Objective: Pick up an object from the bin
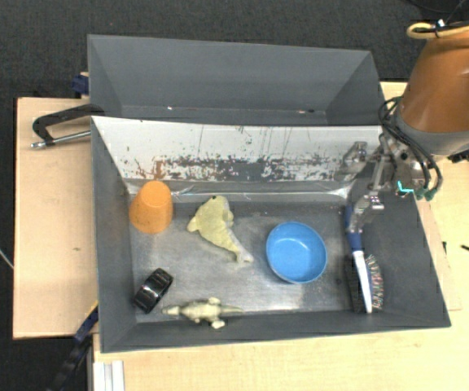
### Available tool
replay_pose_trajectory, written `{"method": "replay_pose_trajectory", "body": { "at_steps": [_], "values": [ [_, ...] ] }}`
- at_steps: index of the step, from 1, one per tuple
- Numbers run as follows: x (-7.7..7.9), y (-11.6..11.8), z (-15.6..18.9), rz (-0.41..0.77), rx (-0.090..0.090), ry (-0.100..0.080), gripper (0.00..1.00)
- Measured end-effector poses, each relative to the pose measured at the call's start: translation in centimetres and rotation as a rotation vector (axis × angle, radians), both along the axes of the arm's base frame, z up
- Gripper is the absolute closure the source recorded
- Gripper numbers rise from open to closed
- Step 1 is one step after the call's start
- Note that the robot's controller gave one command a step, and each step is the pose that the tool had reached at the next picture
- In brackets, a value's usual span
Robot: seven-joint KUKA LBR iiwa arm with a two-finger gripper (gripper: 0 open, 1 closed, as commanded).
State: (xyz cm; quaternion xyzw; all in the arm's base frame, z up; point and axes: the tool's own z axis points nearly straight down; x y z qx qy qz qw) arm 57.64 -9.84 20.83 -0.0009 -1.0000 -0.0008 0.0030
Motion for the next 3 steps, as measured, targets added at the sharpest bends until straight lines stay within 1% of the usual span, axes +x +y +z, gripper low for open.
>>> {"method": "replay_pose_trajectory", "body": {
  "at_steps": [1,2,3],
  "values": [
    [-3.2,6.3,-11.2,0.028,0.002,0.001,0.0],
    [-2.9,6.0,-10.7,0.025,-0.001,-0.009,1.0],
    [-3.0,6.8,1.1,-0.019,-0.001,-0.021,1.0]
  ]
}}
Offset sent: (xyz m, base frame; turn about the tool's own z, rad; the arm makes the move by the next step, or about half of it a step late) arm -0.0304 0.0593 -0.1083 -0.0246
